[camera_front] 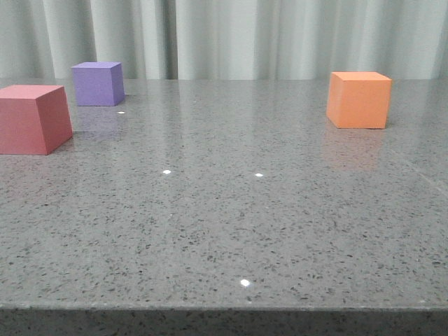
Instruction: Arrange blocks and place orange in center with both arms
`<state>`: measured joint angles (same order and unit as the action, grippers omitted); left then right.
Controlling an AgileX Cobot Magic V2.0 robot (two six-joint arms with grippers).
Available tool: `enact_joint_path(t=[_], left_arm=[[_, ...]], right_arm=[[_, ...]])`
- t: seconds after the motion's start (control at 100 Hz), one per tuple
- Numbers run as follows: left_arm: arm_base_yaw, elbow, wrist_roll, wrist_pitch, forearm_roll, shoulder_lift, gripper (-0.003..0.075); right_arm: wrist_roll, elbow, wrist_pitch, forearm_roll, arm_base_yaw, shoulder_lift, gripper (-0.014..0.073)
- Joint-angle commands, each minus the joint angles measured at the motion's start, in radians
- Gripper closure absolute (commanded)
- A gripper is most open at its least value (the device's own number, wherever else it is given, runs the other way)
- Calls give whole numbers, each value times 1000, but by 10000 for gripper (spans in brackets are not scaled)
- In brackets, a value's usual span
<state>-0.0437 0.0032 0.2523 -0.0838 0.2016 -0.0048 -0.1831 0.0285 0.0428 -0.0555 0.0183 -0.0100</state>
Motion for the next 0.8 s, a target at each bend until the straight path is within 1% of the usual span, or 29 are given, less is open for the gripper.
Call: enact_joint_path(t=[0.0,0.21,0.33,0.46,0.56,0.66,0.79], left_arm=[[3,43,-2,84,-7,-32,739],[3,43,-2,84,-7,-32,739],[3,43,-2,84,-7,-32,739],[3,43,-2,84,-7,-32,739],[3,43,-2,84,-7,-32,739],[3,43,-2,84,-7,-32,739],[3,43,-2,84,-7,-32,739]], right_arm=[[9,-18,84,0,-5,-19,660],[9,-23,83,0,-5,-19,660],[9,-64,39,32,-5,-14,660],[9,-159,-89,42,-5,-9,660],[9,-274,-215,42,-5,28,660],[9,-391,-347,42,-5,110,660],[9,-550,-527,42,-5,270,660]])
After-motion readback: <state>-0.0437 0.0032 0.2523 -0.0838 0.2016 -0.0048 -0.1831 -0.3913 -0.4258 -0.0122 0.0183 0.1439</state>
